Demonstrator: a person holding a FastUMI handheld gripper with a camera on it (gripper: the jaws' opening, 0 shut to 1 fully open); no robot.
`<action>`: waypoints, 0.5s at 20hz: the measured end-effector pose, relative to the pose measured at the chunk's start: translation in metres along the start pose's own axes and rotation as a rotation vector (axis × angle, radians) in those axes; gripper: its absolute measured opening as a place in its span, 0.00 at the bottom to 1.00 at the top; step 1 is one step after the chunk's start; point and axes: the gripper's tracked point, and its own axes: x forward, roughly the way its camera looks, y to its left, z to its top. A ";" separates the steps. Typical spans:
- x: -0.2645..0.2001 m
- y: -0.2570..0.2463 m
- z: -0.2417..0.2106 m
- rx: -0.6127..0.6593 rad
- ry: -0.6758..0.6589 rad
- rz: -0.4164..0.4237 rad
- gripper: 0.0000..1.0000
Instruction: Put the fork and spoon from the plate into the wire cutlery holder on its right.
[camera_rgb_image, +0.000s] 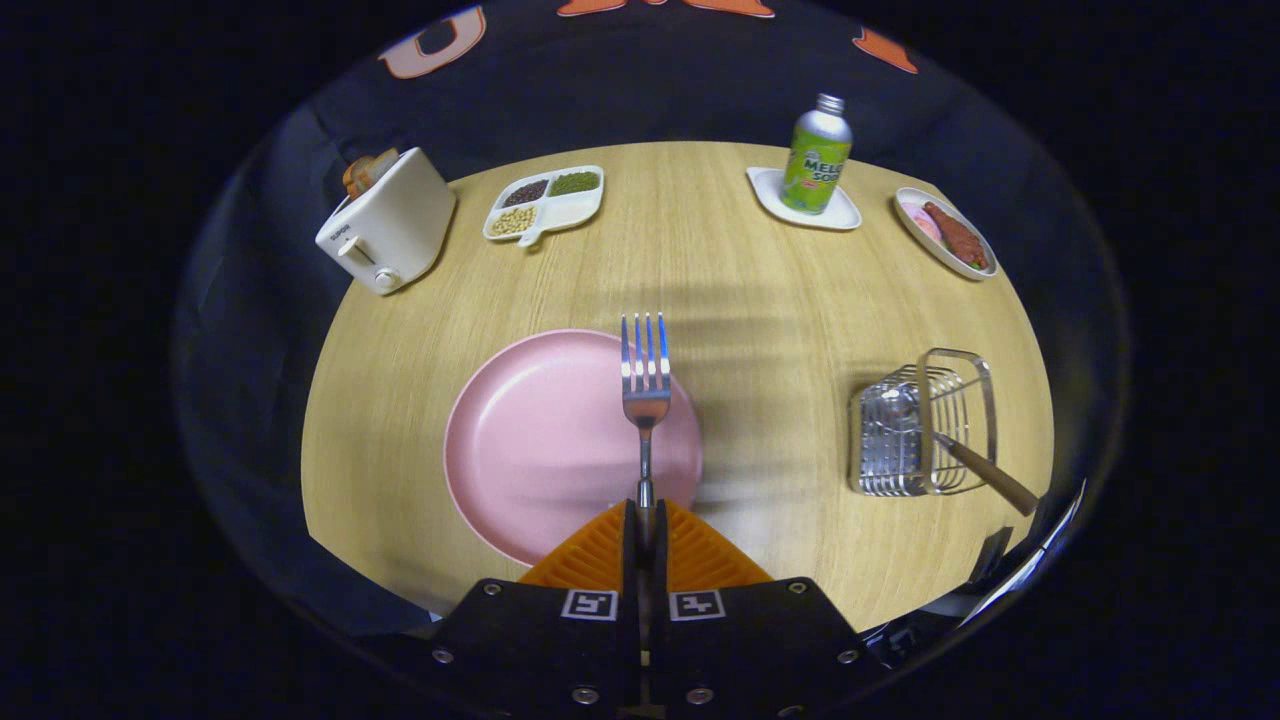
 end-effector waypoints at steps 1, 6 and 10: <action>-0.004 -0.014 -0.001 0.015 -0.001 -0.011 0.04; -0.019 -0.080 -0.003 0.093 -0.005 -0.074 0.05; -0.025 -0.121 -0.006 0.134 -0.001 -0.113 0.05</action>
